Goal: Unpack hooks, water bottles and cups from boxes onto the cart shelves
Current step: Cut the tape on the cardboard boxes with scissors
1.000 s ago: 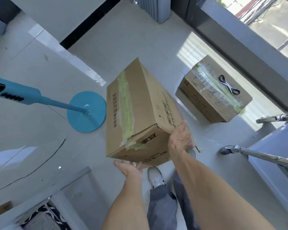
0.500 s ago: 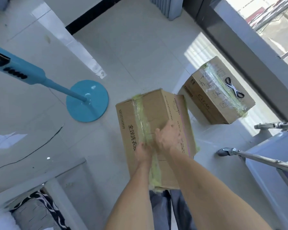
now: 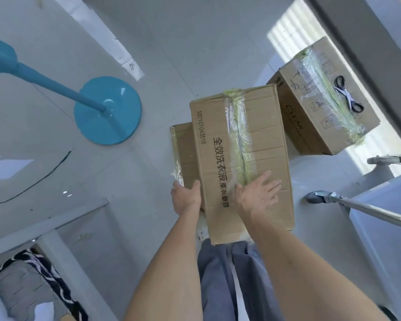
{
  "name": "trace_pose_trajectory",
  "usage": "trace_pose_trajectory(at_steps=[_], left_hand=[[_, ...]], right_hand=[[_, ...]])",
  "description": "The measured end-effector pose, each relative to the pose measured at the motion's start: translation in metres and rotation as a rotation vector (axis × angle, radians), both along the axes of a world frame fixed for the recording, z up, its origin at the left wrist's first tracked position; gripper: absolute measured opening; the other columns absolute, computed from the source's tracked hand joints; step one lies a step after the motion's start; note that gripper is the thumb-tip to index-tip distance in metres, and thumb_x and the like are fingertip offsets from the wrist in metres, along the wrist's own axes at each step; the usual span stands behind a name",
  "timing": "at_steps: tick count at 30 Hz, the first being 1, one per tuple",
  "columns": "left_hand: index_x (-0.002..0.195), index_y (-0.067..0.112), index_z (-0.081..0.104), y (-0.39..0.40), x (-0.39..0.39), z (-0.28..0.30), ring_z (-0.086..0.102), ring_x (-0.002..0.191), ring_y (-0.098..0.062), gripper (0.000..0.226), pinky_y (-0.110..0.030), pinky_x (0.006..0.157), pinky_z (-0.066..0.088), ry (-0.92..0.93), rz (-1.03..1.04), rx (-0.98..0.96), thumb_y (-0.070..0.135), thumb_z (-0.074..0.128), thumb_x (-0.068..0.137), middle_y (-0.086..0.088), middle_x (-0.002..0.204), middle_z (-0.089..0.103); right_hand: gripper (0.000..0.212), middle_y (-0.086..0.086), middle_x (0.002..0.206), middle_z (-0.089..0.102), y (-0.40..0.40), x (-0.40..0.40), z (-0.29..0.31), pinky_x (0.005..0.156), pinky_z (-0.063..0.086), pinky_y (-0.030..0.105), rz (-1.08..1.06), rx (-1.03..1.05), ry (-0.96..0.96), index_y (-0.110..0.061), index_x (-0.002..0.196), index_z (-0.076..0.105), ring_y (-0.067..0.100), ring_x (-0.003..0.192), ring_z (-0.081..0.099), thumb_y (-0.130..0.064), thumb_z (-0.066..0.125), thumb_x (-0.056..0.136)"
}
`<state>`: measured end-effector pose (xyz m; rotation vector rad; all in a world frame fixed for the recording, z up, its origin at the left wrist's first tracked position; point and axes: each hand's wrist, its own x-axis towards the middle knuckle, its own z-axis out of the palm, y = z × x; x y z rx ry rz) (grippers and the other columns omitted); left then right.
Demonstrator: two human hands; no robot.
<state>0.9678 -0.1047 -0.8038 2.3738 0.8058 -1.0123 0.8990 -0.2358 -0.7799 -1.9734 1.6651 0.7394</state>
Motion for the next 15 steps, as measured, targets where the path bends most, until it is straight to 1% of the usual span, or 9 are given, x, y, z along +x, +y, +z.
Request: trace_pose_trajectory(at_steps=[3, 5, 7, 9, 10, 12, 14, 15], left_hand=[[0.153, 0.016, 0.026, -0.029, -0.006, -0.02, 0.046, 0.134, -0.032, 0.087, -0.046, 0.108, 0.041, 0.029, 0.002, -0.088, 0.057, 0.062, 0.085, -0.01, 0.15, 0.043], [0.151, 0.013, 0.027, -0.043, -0.011, -0.031, 0.048, 0.133, -0.033, 0.091, -0.046, 0.108, 0.041, 0.03, 0.032, -0.106, 0.058, 0.066, 0.082, -0.011, 0.146, 0.048], [0.147, 0.01, 0.033, -0.054, -0.016, -0.038, 0.051, 0.129, -0.032, 0.087, -0.043, 0.104, 0.042, -0.004, 0.064, -0.079, 0.053, 0.07, 0.082, -0.012, 0.14, 0.053], [0.137, 0.007, 0.043, -0.06, -0.019, -0.039, 0.054, 0.123, -0.033, 0.074, -0.046, 0.101, 0.043, -0.069, 0.077, -0.018, 0.048, 0.072, 0.083, -0.013, 0.133, 0.058], [0.132, 0.007, 0.046, -0.061, -0.021, -0.039, 0.055, 0.122, -0.033, 0.068, -0.048, 0.101, 0.043, -0.105, 0.08, 0.009, 0.046, 0.072, 0.084, -0.013, 0.13, 0.059], [0.128, 0.006, 0.048, -0.06, -0.017, -0.04, 0.054, 0.121, -0.034, 0.061, -0.051, 0.101, 0.044, -0.158, 0.084, 0.026, 0.042, 0.071, 0.086, -0.013, 0.127, 0.06], [0.126, 0.004, 0.049, -0.057, -0.01, -0.041, 0.055, 0.12, -0.035, 0.056, -0.05, 0.1, 0.045, -0.189, 0.076, 0.006, 0.039, 0.071, 0.087, -0.016, 0.125, 0.061], [0.124, 0.003, 0.05, -0.053, -0.007, -0.041, 0.055, 0.118, -0.036, 0.054, -0.049, 0.099, 0.045, -0.211, 0.064, -0.002, 0.037, 0.071, 0.088, -0.017, 0.123, 0.062]], right_hand=[[0.111, 0.032, 0.159, -0.006, -0.021, -0.013, -0.021, 0.119, 0.015, 0.055, -0.045, -0.032, 0.013, -0.01, 0.155, -0.008, 0.041, 0.15, -0.002, -0.052, 0.068, 0.086], [0.122, 0.032, 0.159, -0.004, -0.035, -0.022, -0.032, 0.118, 0.017, 0.055, -0.097, -0.01, 0.005, -0.012, 0.155, -0.009, 0.04, 0.15, -0.001, -0.058, 0.073, 0.078], [0.127, 0.033, 0.158, 0.0, -0.043, -0.027, -0.041, 0.117, 0.019, 0.052, -0.137, 0.019, -0.038, -0.011, 0.155, -0.007, 0.041, 0.149, 0.002, -0.058, 0.078, 0.073], [0.122, 0.036, 0.153, 0.009, -0.043, -0.028, -0.045, 0.116, 0.022, 0.049, -0.106, -0.001, -0.056, -0.011, 0.154, -0.002, 0.046, 0.145, 0.008, -0.051, 0.081, 0.074], [0.116, 0.038, 0.15, 0.013, -0.041, -0.028, -0.046, 0.115, 0.025, 0.049, -0.094, -0.023, -0.068, -0.015, 0.152, 0.002, 0.048, 0.143, 0.011, -0.045, 0.082, 0.074], [0.101, 0.038, 0.143, 0.021, -0.036, -0.023, -0.047, 0.111, 0.031, 0.052, -0.067, -0.064, -0.117, -0.024, 0.146, 0.01, 0.05, 0.137, 0.019, -0.033, 0.081, 0.074], [0.09, 0.037, 0.138, 0.026, -0.031, -0.018, -0.046, 0.106, 0.037, 0.055, -0.02, -0.086, -0.137, -0.027, 0.141, 0.017, 0.05, 0.131, 0.026, -0.026, 0.08, 0.076], [0.086, 0.036, 0.138, 0.026, -0.028, -0.015, -0.045, 0.104, 0.039, 0.056, 0.004, -0.101, -0.136, -0.027, 0.138, 0.019, 0.05, 0.13, 0.026, -0.025, 0.079, 0.076]])
